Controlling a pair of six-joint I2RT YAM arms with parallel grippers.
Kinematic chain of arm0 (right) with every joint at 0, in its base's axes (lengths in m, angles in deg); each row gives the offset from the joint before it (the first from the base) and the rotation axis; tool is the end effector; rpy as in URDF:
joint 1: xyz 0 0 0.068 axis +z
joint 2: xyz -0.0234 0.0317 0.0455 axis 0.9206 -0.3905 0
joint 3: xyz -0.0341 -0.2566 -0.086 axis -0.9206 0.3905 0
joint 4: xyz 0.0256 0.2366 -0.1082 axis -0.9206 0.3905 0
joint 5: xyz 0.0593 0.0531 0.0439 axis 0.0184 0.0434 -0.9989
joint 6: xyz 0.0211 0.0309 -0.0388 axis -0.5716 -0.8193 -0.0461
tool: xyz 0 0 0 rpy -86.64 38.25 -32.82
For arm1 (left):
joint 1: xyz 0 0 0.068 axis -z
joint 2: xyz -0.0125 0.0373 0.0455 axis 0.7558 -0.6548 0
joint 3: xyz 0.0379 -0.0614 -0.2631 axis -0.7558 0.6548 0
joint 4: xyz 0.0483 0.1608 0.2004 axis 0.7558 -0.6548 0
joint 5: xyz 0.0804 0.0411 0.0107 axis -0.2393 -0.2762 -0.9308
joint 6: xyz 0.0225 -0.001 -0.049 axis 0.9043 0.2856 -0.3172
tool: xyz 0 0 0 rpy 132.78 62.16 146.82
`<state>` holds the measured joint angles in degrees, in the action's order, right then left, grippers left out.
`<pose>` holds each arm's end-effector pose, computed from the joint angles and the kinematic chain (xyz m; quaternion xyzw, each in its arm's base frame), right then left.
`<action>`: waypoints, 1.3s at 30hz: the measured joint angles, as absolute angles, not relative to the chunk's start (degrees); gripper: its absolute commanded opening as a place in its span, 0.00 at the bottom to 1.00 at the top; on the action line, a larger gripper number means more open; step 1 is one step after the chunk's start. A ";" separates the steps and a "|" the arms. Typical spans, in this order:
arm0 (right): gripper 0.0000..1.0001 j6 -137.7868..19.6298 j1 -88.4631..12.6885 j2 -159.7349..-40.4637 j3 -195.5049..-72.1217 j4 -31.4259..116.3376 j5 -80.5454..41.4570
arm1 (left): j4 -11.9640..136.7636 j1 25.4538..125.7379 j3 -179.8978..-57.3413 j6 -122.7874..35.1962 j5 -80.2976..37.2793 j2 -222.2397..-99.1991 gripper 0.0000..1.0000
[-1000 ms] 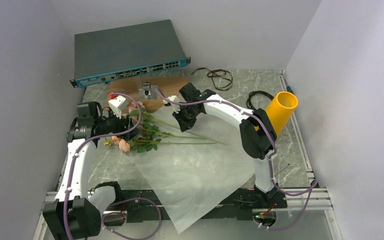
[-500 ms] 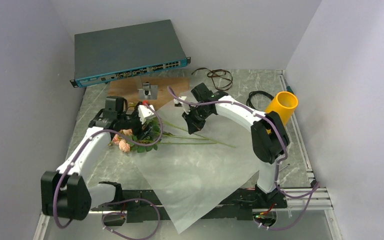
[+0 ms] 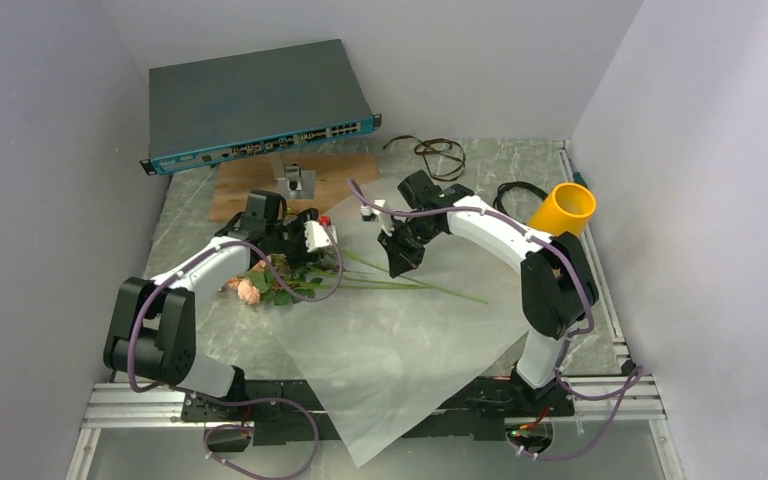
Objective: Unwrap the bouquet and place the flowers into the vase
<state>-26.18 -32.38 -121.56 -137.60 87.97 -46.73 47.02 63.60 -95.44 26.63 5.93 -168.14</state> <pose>0.2869 0.2230 0.2336 -0.5209 0.7826 0.3064 0.1495 0.2794 -0.0938 0.2134 0.6190 0.6437 -0.1329 0.4299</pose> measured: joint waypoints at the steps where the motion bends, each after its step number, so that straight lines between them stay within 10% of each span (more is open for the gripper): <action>1: 0.00 -25.85 -32.58 -121.30 -137.49 88.47 -46.99 | 47.74 63.90 -95.25 27.53 5.67 -168.47 0.64; 12: 0.00 -22.66 -34.00 -120.69 -137.20 93.67 -50.89 | 53.09 67.51 -92.36 33.78 3.31 -168.69 0.28; 16: 0.20 -22.24 -34.04 -121.65 -138.14 95.90 -51.45 | 52.96 68.14 -92.23 35.18 3.29 -168.12 0.15; 24: 0.52 -20.74 -34.09 -129.30 -147.76 103.49 -53.29 | 50.78 70.29 -92.21 39.46 3.27 -163.09 0.08; 36: 0.63 -21.06 -32.56 -138.37 -166.78 112.53 -51.78 | 48.74 74.85 -91.99 49.76 1.74 -160.40 0.04; 39: 0.49 -20.93 -31.35 -138.52 -168.98 114.17 -50.25 | 48.20 75.64 -91.49 53.02 1.32 -160.40 0.04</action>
<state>-20.93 -31.35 -138.52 -168.98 114.17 -50.25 48.20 75.64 -91.49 53.02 1.32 -160.40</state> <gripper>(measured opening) 0.626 0.127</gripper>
